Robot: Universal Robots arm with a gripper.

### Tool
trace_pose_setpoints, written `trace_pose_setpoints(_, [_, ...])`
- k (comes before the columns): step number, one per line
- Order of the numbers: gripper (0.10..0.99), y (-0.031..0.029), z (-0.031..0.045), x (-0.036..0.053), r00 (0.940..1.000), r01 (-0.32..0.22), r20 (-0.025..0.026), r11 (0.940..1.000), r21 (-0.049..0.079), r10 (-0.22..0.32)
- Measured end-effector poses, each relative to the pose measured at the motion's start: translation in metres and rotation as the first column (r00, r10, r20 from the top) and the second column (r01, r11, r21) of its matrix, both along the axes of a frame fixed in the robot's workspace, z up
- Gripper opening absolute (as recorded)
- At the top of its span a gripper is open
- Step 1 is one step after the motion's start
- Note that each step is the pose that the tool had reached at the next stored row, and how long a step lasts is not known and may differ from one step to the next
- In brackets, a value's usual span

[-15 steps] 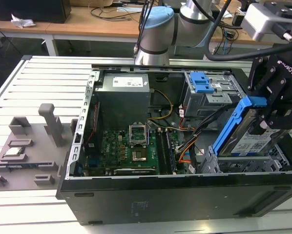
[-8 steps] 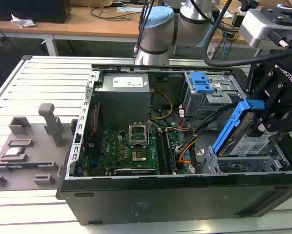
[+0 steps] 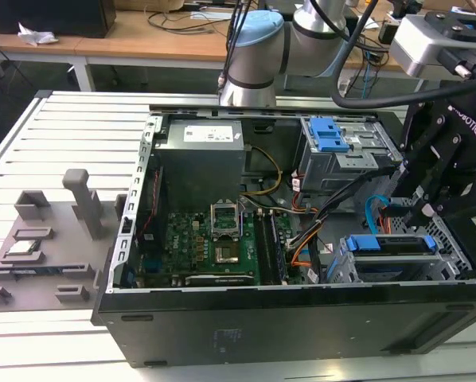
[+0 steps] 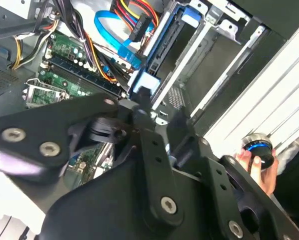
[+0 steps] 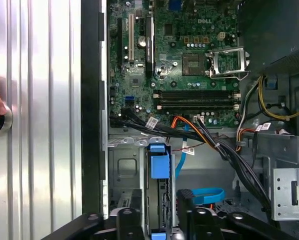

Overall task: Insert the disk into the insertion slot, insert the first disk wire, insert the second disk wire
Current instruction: 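Insert the disk into the insertion slot, then insert the first disk wire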

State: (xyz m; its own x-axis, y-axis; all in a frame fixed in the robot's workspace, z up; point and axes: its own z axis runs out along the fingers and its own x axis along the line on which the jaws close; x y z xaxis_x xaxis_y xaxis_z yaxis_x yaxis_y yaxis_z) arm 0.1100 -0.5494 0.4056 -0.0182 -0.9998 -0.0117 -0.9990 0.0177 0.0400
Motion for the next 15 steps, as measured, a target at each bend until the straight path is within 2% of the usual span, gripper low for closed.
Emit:
trace_pose_setpoints(2, [0.290, 0.0000, -0.0001, 0.0000, 1.0000, 0.000, 0.0000, 1.0000, 0.000, 0.000])
trace_pose_setpoints(3, [0.290, 0.0000, -0.0001, 0.0000, 1.0000, 0.000, 0.0000, 1.0000, 0.000, 0.000])
trace_pose_setpoints(6, [0.114, 0.0000, -0.0001, 0.0000, 1.0000, 0.000, 0.0000, 1.0000, -0.001, 0.000])
trace_pose_setpoints(12, [0.106, 0.0000, -0.0001, 0.0000, 1.0000, 0.000, 0.0000, 1.0000, -0.002, 0.000])
trace_pose_setpoints(15, [0.106, 0.0002, -0.0020, 0.0113, 1.0000, 0.000, -0.0002, 1.0000, -0.002, 0.000])
